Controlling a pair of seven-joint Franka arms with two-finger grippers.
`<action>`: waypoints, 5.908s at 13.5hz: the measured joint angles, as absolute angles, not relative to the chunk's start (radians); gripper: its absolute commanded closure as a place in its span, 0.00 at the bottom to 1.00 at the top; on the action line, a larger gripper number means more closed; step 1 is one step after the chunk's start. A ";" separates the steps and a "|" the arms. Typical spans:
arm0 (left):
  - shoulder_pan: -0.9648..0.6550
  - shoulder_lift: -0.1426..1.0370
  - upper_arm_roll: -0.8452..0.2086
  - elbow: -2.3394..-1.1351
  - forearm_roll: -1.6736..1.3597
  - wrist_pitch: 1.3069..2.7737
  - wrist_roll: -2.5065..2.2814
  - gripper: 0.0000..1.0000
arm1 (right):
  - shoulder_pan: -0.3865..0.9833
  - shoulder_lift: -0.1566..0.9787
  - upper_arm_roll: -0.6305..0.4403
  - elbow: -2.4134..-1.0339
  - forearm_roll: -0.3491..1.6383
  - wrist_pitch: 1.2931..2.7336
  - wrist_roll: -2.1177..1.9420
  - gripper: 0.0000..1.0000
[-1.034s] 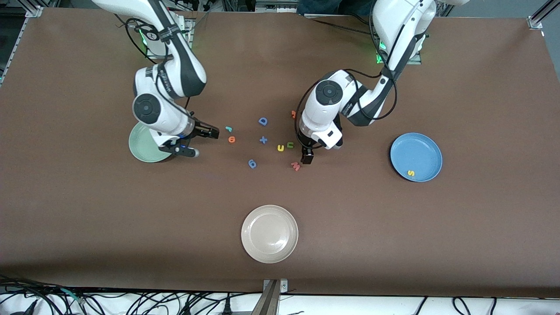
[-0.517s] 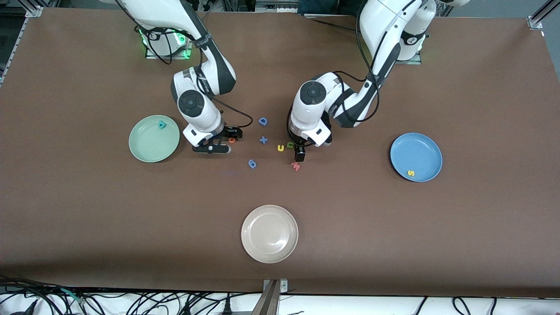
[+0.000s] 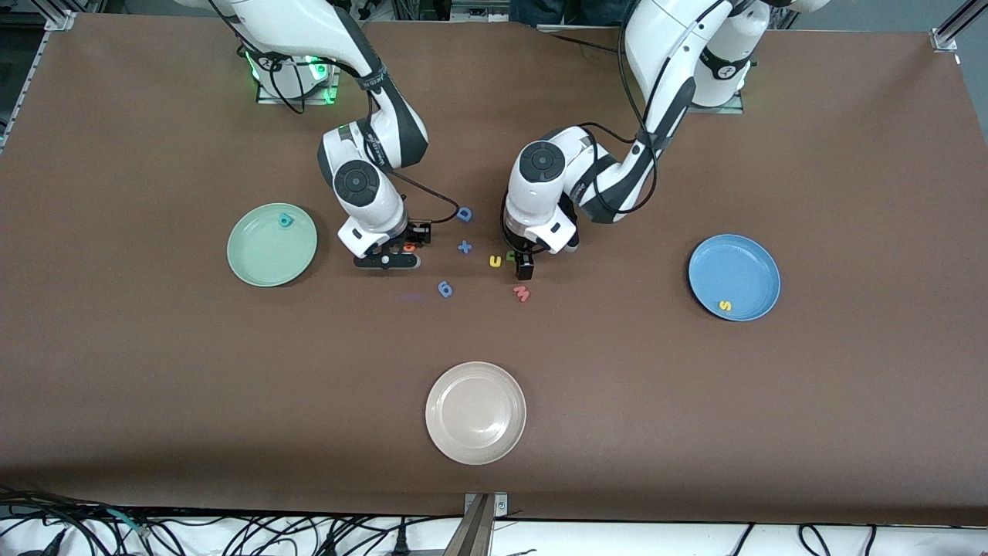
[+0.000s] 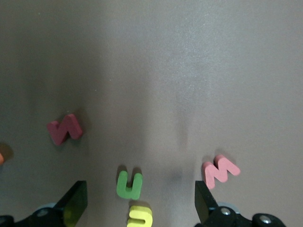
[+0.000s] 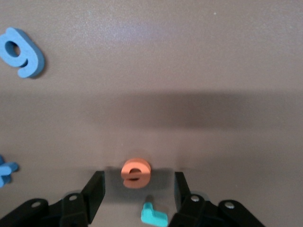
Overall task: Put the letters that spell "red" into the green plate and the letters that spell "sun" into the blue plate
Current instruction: 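Grasp the orange e with the right gripper while the left gripper grasps green u, then place the orange e on the green plate while the left gripper places u on blue, then move the right gripper back to the letters while the left gripper follows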
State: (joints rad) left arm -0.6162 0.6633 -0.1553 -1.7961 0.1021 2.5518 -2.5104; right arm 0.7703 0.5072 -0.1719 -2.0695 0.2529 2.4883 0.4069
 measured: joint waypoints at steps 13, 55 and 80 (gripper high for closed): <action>-0.662 0.708 -0.142 -1.777 0.106 2.592 -2.539 0.00 | 0.776 0.518 -0.174 -2.065 0.253 2.521 0.407 0.96; -0.124 0.499 -0.200 -1.804 0.154 2.227 -1.373 0.90 | 0.765 0.403 -0.719 -2.369 0.342 2.345 -0.131 0.24; 0.014 0.384 -0.401 -2.004 0.154 2.241 -0.687 0.00 | 1.023 0.451 -0.506 -2.107 0.426 2.294 0.566 0.07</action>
State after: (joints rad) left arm 0.0135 0.3845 -0.4008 -2.0045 0.1542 2.2411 -0.6874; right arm 1.0230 0.4512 -0.5060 -2.1065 0.4259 2.2942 0.5657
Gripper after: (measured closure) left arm 0.000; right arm 0.176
